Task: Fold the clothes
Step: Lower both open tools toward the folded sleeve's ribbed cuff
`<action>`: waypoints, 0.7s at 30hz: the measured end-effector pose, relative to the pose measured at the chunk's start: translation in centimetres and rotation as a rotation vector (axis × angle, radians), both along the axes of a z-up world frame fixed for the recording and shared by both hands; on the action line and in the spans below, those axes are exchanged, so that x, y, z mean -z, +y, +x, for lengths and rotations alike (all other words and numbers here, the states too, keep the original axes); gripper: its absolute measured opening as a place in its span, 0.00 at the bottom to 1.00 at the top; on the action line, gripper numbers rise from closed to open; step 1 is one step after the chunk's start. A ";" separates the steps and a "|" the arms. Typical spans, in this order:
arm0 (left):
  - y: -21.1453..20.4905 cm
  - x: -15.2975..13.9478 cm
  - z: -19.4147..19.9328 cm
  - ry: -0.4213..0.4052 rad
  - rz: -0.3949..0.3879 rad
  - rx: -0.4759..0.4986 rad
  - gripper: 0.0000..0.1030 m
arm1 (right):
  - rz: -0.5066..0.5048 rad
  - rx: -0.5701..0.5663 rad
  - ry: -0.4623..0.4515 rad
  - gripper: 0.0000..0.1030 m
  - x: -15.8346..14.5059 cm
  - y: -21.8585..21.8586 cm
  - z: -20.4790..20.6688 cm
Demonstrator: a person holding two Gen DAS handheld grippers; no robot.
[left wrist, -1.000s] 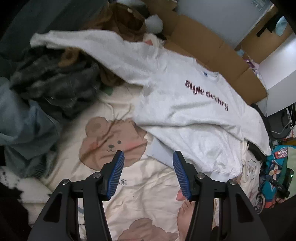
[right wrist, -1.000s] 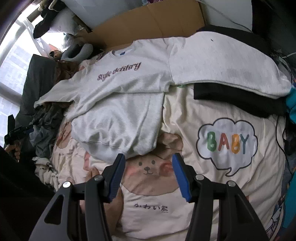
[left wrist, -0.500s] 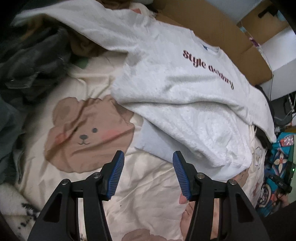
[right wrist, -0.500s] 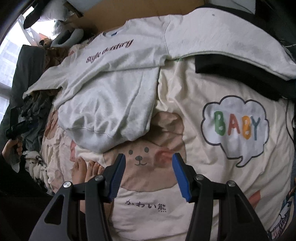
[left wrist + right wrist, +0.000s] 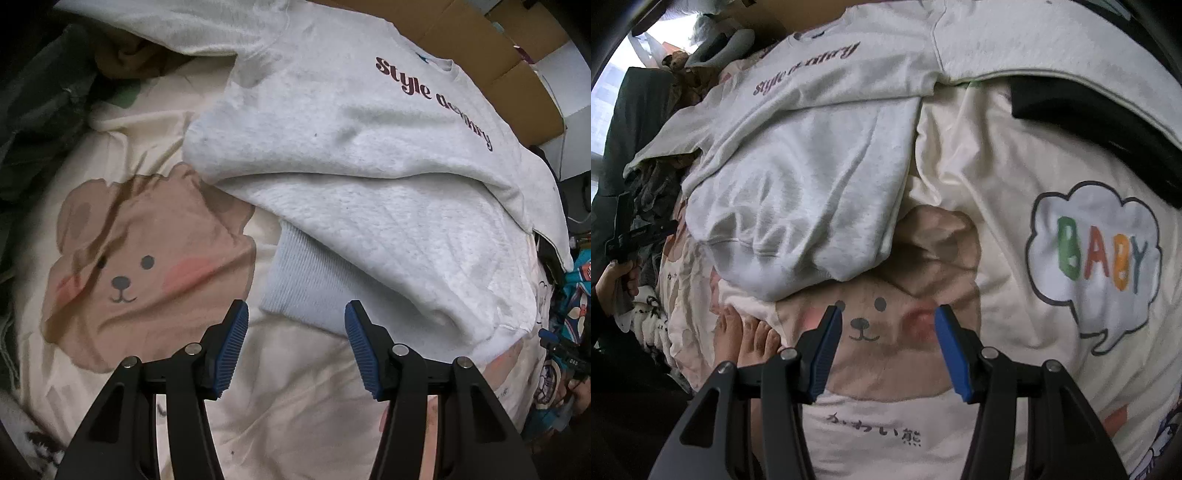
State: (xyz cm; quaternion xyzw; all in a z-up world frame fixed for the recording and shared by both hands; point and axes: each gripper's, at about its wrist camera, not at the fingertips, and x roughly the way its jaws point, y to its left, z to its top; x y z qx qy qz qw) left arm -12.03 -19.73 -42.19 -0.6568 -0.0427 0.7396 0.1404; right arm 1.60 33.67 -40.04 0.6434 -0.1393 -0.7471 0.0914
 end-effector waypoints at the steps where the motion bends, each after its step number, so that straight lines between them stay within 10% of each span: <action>1: 0.2 0.2 -0.1 0.002 0.000 0.010 0.53 | 0.000 -0.002 -0.004 0.49 0.3 -0.1 -0.1; 9: 0.4 2.1 -1.0 -0.003 -0.024 0.030 0.33 | 0.002 -0.037 -0.021 0.49 2.2 -1.0 -1.3; 21: -0.2 3.8 -1.7 -0.015 -0.034 0.037 0.32 | 0.003 -0.076 -0.043 0.47 4.2 -1.7 -2.9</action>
